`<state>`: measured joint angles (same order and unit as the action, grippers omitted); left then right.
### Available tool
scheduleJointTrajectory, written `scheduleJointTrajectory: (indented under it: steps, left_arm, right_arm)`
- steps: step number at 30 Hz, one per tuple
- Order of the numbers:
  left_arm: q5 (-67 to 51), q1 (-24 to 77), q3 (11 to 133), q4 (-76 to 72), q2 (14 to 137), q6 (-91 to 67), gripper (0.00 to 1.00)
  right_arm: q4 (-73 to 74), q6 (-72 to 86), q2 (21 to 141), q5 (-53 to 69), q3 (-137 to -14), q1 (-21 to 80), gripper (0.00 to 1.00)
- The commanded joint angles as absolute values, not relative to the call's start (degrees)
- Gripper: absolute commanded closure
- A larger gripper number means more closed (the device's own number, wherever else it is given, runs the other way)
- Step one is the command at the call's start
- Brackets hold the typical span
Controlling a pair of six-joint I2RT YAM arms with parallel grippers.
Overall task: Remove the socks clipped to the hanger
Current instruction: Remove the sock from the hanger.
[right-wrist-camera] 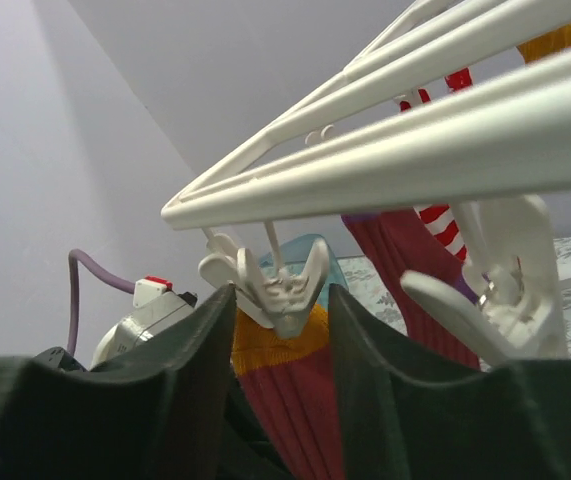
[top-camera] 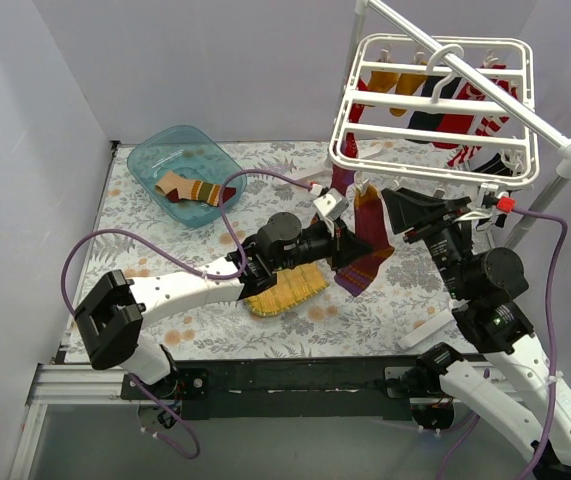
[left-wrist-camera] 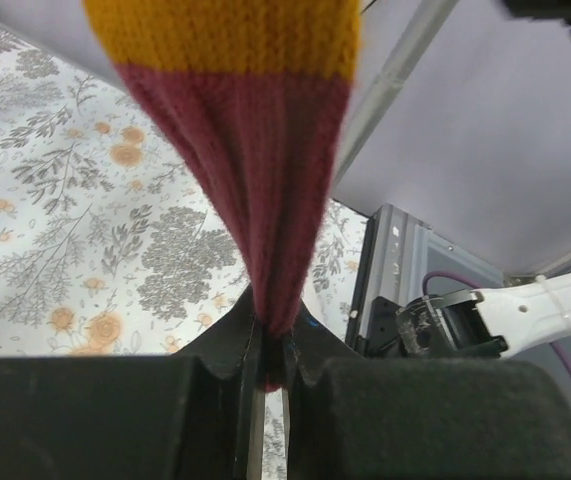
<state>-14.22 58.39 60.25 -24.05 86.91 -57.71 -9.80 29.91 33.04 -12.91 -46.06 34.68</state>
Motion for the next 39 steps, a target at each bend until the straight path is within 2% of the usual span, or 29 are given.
scheduleJointTrajectory:
  steps: [1, 2, 5, 14, 23, 32, 34, 39]
  left_arm:
    - [-10.02, 60.38, 60.20, -23.83, 82.18, -58.35, 1.00]
    - [-9.24, 60.55, 60.73, -23.30, 82.18, -58.62, 1.00]
    - [-7.65, 61.08, 61.35, -21.89, 82.18, -59.68, 1.00]
    - [-6.59, 61.35, 63.72, -19.42, 82.97, -61.26, 1.00]
    - [-6.86, 61.43, 65.21, -18.55, 83.93, -61.00, 1.00]
    - [-8.26, 61.61, 66.79, -18.46, 85.43, -61.52, 1.00]
    - [-8.79, 61.61, 67.06, -18.63, 85.95, -61.87, 1.00]
    - [-11.07, 61.61, 67.06, -20.21, 87.01, -63.81, 1.00]
  right_arm:
    - [-7.83, 29.27, 30.50, -11.52, -45.53, 34.80, 0.45]
    - [-7.47, 29.44, 29.89, -10.90, -44.66, 34.80, 0.40]
    - [-5.63, 30.49, 27.69, -10.11, -43.34, 34.80, 0.34]
    - [2.62, 30.85, 19.43, -11.16, -37.28, 34.80, 0.27]
    - [1.76, 29.89, 7.66, -10.02, -22.59, 34.80, 0.19]
    - [-3.25, 28.39, 10.01, -5.28, -18.11, 34.80, 0.17]
    - [-4.39, 28.04, 10.98, -4.05, -17.93, 34.80, 0.11]
    - [-6.15, 27.33, 13.36, -3.78, -18.37, 34.80, 0.10]
